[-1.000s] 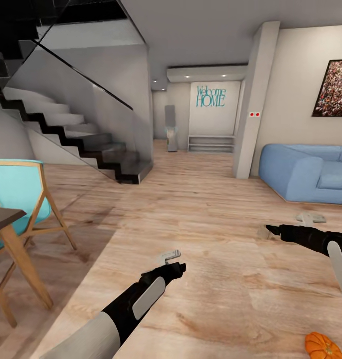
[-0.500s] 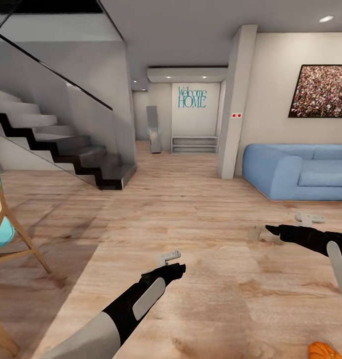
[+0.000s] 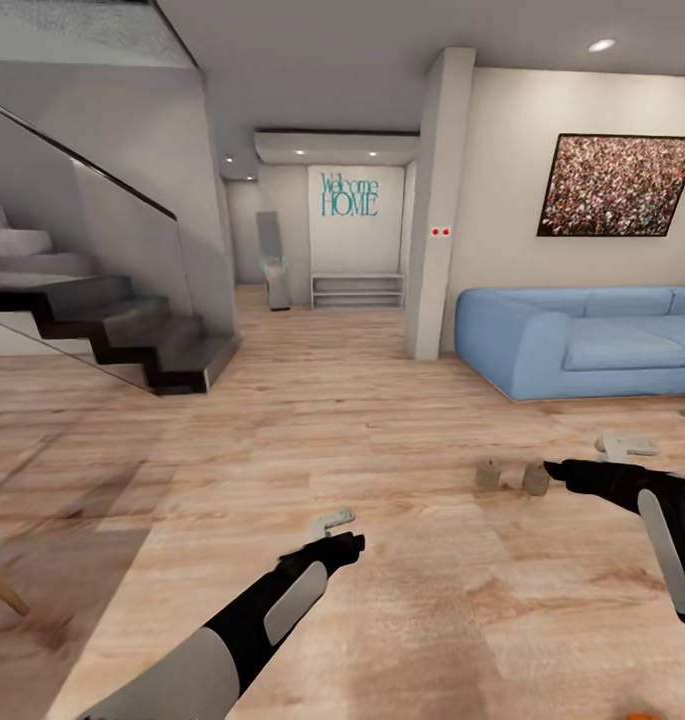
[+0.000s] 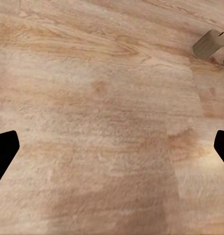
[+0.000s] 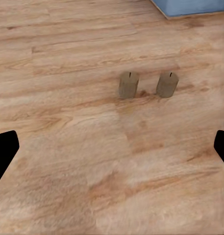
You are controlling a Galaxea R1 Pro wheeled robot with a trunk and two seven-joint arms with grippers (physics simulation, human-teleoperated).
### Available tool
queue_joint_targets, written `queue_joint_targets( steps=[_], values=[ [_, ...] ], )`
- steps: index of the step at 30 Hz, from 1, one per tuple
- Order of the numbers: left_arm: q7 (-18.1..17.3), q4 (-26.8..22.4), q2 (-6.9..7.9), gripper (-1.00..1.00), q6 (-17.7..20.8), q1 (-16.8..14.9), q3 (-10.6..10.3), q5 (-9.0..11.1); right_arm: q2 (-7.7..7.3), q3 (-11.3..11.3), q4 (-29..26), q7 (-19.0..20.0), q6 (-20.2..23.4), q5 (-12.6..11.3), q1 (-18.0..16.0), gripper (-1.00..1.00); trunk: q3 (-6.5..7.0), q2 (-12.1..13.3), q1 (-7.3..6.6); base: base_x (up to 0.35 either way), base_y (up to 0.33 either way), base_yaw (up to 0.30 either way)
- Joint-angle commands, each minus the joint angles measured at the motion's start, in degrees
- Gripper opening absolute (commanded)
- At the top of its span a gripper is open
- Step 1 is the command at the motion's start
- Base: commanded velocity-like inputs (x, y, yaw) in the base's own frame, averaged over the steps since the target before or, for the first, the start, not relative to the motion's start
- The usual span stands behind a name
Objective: Place each of the two pumpkins and all three candles from the living room inside a cabinet in the living room (use any cabinet), then make sure every cabinet is closed, and position the cauldron so it is next to a table in the living room.
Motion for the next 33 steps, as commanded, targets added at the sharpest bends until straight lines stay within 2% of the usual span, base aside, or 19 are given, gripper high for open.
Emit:
queue_joint_targets(
  steps=[1, 10, 16, 18, 19, 22, 23, 24, 27, 33],
  values=[
    [0.44, 0.33, 0.10, 1.00, -0.07, -0.06, -0.15, 0.34, 0.07, 1.13, 0.63, -1.17, 0.26, 0.36, -0.16, 1.00, -0.14, -0.03, 0.02, 0.339, 0.000, -0.101],
    [0.45, 0.52, 0.05, 1.00, -0.10, -0.06, -0.15, 0.33, 0.15, 1.47, 1.70, -1.54, 0.26, 0.42, -0.32, 1.00, -0.81, -0.03, 0.02, 0.339, 0.000, -0.059],
    [0.45, 0.76, 0.08, 1.00, -0.26, -0.06, -0.13, 0.39, 0.62, 1.56, 6.92, -1.53, 0.26, 0.35, -0.77, 1.00, -0.92, -0.03, 0.02, 0.339, 0.000, -0.009],
    [0.46, 0.91, 0.07, 1.00, -0.67, -0.06, -0.13, 0.43, 1.83, 1.84, 9.46, -1.52, 0.26, 0.42, -1.09, 1.00, -0.93, -0.03, 0.02, 0.339, 0.000, -0.002],
    [0.44, 1.12, 0.12, 1.00, -1.22, -0.06, 0.12, 0.49, 4.89, 4.97, 10.45, -1.62, 0.26, 0.53, -1.41, 1.00, -0.93, -0.03, 0.02, 0.339, 0.000, -0.060],
    [0.44, 1.18, 0.12, 1.00, -1.29, -0.06, 0.17, 0.48, 5.43, 6.27, 9.95, -1.89, 0.26, 0.60, -1.42, 1.00, -0.93, -0.03, 0.02, 0.339, 0.000, -0.051],
    [0.45, 2.41, 0.13, 1.00, -1.33, -0.06, 0.00, 0.42, 5.85, 7.06, 9.28, -7.14, 0.26, 0.54, -1.42, 1.00, -0.93, -0.03, 0.02, 0.339, 0.000, -0.006],
    [0.44, 2.69, 0.13, 1.00, -1.33, -0.06, -0.02, 0.42, 5.99, 7.11, 9.28, -8.89, 0.26, 0.49, -1.41, 1.00, -0.93, -0.03, 0.02, 0.339, 0.000, -0.004],
    [0.44, 3.08, 0.10, 1.00, -1.33, -0.06, -0.05, 0.42, 6.39, 7.02, 9.26, -11.67, 0.26, 0.40, -1.41, 1.00, -0.94, -0.03, 0.02, 0.339, 0.022, -0.024],
    [0.45, 3.20, 0.10, 1.00, -1.33, -0.06, 0.00, 0.41, 6.49, 6.81, 9.48, -12.43, 0.26, 0.27, -1.41, 1.00, -1.09, -0.03, 0.02, 0.337, 0.097, -0.199]
  ],
)
